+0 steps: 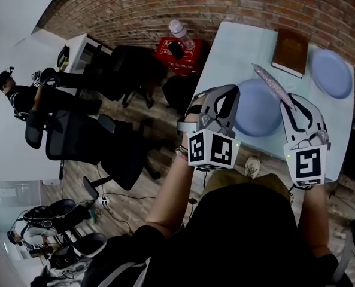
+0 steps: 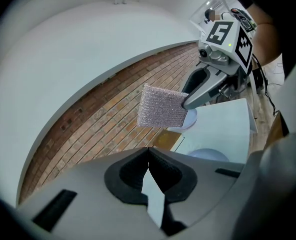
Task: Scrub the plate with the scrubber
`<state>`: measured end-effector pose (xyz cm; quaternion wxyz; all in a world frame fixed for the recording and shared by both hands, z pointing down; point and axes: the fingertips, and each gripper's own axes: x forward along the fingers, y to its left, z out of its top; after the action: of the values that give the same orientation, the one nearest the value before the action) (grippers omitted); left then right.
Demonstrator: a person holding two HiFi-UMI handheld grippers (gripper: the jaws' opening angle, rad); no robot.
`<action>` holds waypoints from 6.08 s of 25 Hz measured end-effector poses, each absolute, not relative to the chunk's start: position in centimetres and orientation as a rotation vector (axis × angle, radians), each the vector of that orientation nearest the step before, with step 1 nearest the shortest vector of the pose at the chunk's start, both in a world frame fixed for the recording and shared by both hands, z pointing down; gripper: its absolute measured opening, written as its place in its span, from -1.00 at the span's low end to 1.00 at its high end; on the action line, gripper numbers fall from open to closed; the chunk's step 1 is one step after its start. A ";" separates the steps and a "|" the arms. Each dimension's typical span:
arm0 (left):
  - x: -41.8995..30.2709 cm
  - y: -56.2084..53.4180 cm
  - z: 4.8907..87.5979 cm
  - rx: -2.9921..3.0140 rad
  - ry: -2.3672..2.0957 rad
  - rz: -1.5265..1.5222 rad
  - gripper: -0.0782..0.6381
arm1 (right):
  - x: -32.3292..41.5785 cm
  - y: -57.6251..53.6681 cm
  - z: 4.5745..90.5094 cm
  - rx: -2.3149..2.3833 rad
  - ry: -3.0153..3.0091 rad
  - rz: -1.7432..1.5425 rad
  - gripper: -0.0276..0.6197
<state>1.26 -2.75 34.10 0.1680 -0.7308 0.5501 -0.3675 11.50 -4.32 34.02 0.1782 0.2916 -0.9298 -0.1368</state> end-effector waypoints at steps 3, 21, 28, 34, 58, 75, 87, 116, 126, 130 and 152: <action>1.4 -3.2 34.6 -2.080 1.549 -1.062 -0.72 | 11.5 -4.7 34.2 0.817 -2.644 -0.414 -0.64; -0.2 -6.8 36.4 -2.209 1.376 -1.048 -0.72 | 9.4 -7.5 34.8 0.986 -2.560 -0.287 -0.64; -2.8 -9.5 38.1 -2.280 1.236 -1.039 -0.72 | 6.3 -9.3 35.3 1.079 -2.473 -0.246 -0.64; -4.9 -11.0 39.7 -2.314 1.111 -1.044 -0.72 | 4.5 -9.8 35.7 1.181 -2.396 -0.214 -0.64; -7.3 -12.3 47.1 -2.479 0.967 -1.143 -0.72 | 3.4 -10.9 38.5 1.242 -2.255 -0.167 -0.64; -10.9 -8.0 63.0 -3.387 1.389 -1.352 -0.36 | 1.4 -9.4 42.1 1.112 -2.203 -0.180 -0.64; -9.3 -8.5 65.6 -3.705 1.852 -0.959 -0.57 | 1.6 -8.4 42.4 1.111 -2.190 -0.199 -0.64; -12.2 -12.0 55.6 -3.549 2.177 -0.421 -0.67 | 1.6 -8.9 39.2 1.112 -2.252 -0.301 -0.64; -11.3 -13.4 46.5 -3.486 2.101 -0.109 -0.67 | 1.7 -9.5 35.9 1.062 -2.297 -0.402 -0.64; -9.8 -13.6 45.0 -3.505 2.048 -0.054 -0.67 | 1.9 -9.4 35.7 1.007 -2.306 -0.407 -0.64; -7.4 -12.7 44.2 -3.401 1.954 -0.231 -0.67 | 1.7 -10.9 39.0 0.772 -2.112 -0.293 -0.64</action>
<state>-7.42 -12.67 44.23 -0.3836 -0.7993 0.4593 -0.0542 1.66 -10.87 39.04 0.4233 0.3086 -0.8438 -0.1170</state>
